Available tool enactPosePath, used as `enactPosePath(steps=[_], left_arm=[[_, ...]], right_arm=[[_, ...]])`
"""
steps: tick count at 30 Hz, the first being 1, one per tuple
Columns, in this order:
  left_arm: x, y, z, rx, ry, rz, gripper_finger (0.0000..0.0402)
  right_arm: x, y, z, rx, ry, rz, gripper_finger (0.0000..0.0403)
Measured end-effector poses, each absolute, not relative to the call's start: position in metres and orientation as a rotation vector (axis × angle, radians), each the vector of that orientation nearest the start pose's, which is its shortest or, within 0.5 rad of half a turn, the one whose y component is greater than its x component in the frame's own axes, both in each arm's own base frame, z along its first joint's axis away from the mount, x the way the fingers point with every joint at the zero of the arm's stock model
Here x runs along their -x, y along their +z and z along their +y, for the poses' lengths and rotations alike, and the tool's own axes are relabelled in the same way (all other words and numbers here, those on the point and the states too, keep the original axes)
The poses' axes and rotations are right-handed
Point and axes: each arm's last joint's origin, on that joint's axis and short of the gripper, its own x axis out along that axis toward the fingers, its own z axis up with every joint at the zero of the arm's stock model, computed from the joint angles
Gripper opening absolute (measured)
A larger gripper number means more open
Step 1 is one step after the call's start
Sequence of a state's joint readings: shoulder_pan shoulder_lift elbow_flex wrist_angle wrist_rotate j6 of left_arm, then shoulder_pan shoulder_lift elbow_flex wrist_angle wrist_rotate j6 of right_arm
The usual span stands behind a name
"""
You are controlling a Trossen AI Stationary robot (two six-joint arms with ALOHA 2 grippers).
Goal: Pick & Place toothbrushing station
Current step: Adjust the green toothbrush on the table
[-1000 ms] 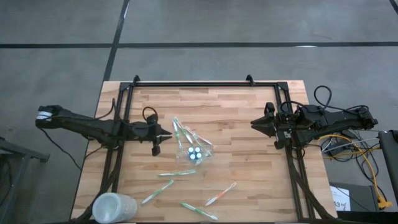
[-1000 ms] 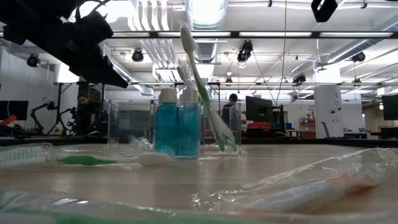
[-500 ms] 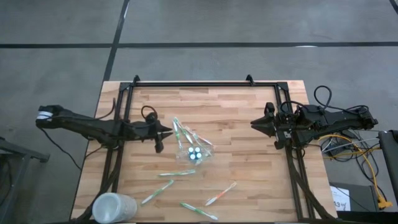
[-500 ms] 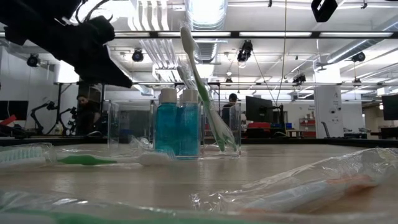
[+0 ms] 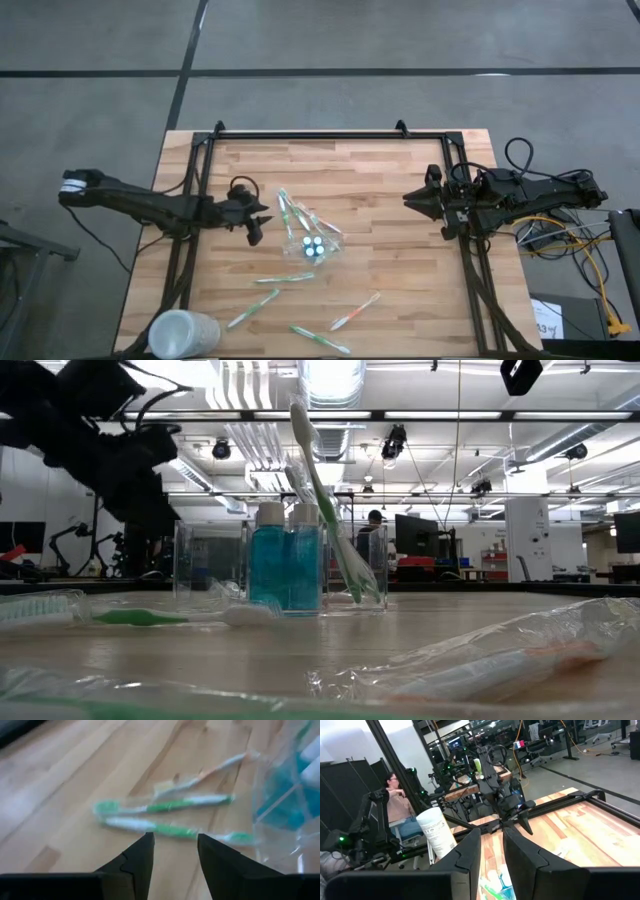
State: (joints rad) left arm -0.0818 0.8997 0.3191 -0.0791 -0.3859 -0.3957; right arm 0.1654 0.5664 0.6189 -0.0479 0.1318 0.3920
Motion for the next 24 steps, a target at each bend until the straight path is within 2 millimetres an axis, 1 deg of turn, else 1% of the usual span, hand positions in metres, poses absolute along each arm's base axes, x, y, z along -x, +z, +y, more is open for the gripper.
enactPosePath(steps=[7, 9, 14, 18, 21, 24], left_arm=[[-0.165, 0.159, 0.000, 0.280, 0.448, 0.563, 0.0159], [-0.166, 0.159, 0.001, 0.282, 0.450, 0.546, 0.0159], [-0.165, 0.152, 0.003, 0.271, 0.463, 0.580, 0.0159], [-0.167, 0.146, 0.002, 0.197, 0.415, 0.629, 0.0158], [-0.172, 0.148, 0.002, 0.153, 0.374, 0.593, 0.0158], [-0.177, 0.148, 0.004, 0.165, 0.383, 0.568, 0.0158]], right_arm=[[-0.134, 0.318, 0.019, -0.393, 0.034, 0.002, 0.0068], [-0.134, 0.318, 0.019, -0.393, 0.034, 0.002, 0.0068], [-0.134, 0.318, 0.019, -0.393, 0.034, 0.003, 0.0074], [-0.134, 0.318, 0.019, -0.393, 0.034, 0.002, 0.0080], [-0.134, 0.318, 0.019, -0.393, 0.035, 0.002, 0.0082], [-0.134, 0.318, 0.019, -0.393, 0.035, 0.002, 0.0080]])
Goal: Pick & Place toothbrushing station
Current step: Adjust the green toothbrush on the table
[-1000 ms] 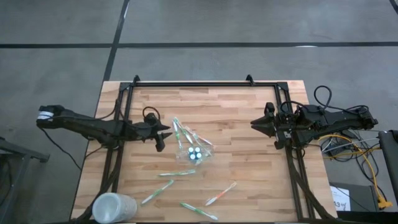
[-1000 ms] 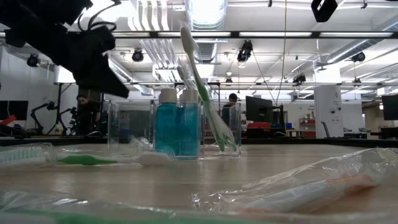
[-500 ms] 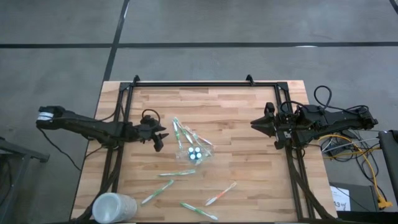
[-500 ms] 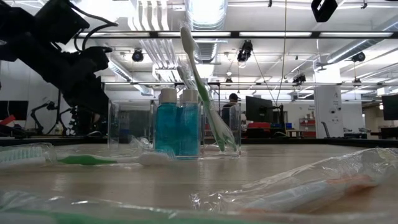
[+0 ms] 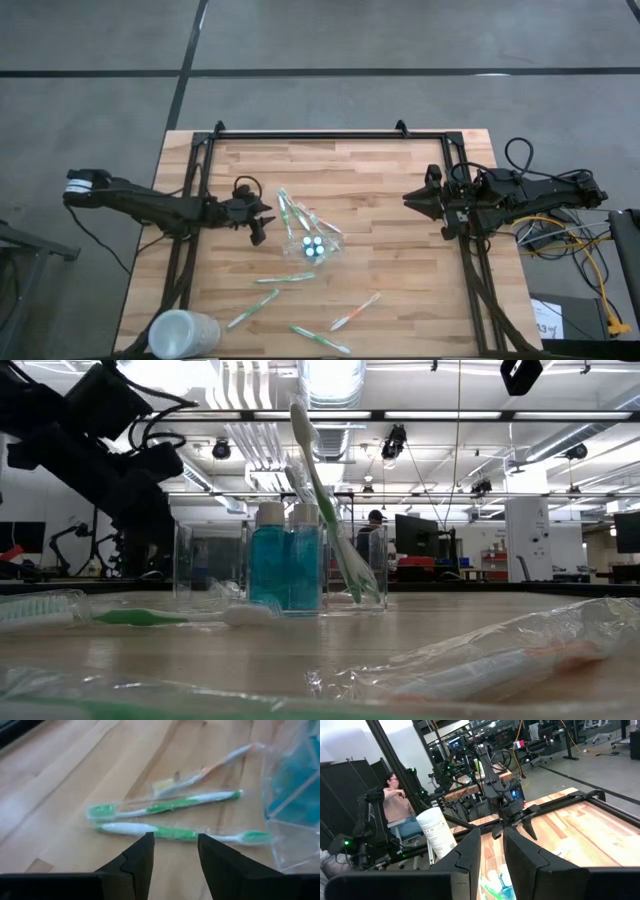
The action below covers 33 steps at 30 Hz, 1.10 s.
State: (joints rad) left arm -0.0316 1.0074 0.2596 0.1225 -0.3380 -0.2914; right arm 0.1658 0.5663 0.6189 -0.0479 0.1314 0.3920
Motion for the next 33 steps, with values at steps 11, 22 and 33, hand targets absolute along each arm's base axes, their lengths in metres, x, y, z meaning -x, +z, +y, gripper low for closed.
enactPosePath(steps=[11, 22, 33], left_arm=[[-0.184, 0.130, 0.008, 0.208, 0.325, 0.668, 0.0158], [-0.202, 0.124, 0.014, 0.222, 0.363, 0.731, 0.0158], [-0.233, 0.119, 0.023, 0.210, 0.387, 0.792, 0.0156]], right_arm=[[-0.134, 0.318, 0.019, -0.393, 0.035, 0.003, 0.0069], [-0.134, 0.318, 0.019, -0.392, 0.034, 0.003, 0.0082], [-0.134, 0.318, 0.019, -0.392, 0.034, 0.003, 0.0068]])
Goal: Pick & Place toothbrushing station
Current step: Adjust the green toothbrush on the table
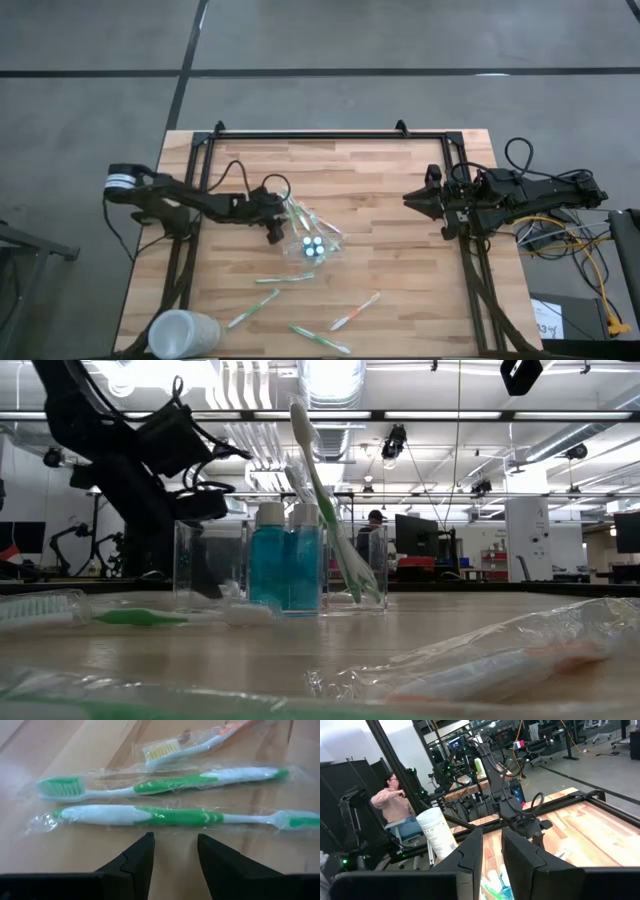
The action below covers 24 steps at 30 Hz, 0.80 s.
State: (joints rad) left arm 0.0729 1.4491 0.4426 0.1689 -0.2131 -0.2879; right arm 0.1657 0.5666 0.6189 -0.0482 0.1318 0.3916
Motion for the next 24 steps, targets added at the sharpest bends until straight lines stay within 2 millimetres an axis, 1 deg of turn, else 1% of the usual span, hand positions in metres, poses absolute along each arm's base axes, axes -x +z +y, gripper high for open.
enactPosePath(steps=[4, 13, 17, 24], left_arm=[[-0.244, 0.120, 0.027, 0.195, 0.381, 0.800, 0.0156], [-0.271, 0.129, 0.040, 0.119, 0.354, 0.785, 0.0156], [-0.283, 0.132, 0.046, 0.111, 0.318, 0.781, 0.0156], [-0.303, 0.128, 0.053, 0.132, 0.266, 0.796, 0.0156]], right_arm=[[-0.134, 0.318, 0.019, -0.393, 0.034, 0.002, 0.0070], [-0.134, 0.318, 0.019, -0.393, 0.034, 0.002, 0.0082], [-0.134, 0.318, 0.019, -0.393, 0.035, 0.002, 0.0080], [-0.134, 0.318, 0.019, -0.393, 0.034, 0.003, 0.0069]])
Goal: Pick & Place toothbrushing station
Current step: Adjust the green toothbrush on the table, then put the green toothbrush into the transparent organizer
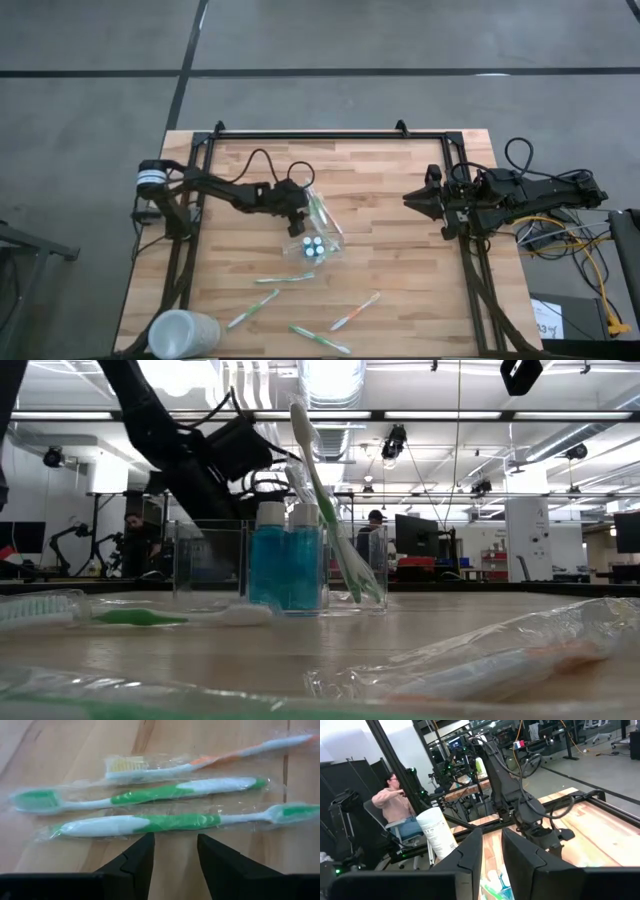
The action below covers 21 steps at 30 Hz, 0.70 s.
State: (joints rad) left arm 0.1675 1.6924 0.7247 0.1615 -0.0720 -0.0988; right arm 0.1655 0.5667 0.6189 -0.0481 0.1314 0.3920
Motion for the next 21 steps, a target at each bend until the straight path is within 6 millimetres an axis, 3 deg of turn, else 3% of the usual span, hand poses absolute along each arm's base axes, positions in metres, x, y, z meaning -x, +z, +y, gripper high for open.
enactPosePath(steps=[9, 21], left_arm=[[-0.326, 0.132, 0.058, 0.063, 0.219, 0.779, 0.0156], [-0.342, 0.146, 0.061, -0.006, 0.194, 0.734, 0.0156]], right_arm=[[-0.134, 0.318, 0.019, -0.393, 0.035, 0.002, 0.0076], [-0.134, 0.318, 0.018, -0.393, 0.034, 0.002, 0.0074]])
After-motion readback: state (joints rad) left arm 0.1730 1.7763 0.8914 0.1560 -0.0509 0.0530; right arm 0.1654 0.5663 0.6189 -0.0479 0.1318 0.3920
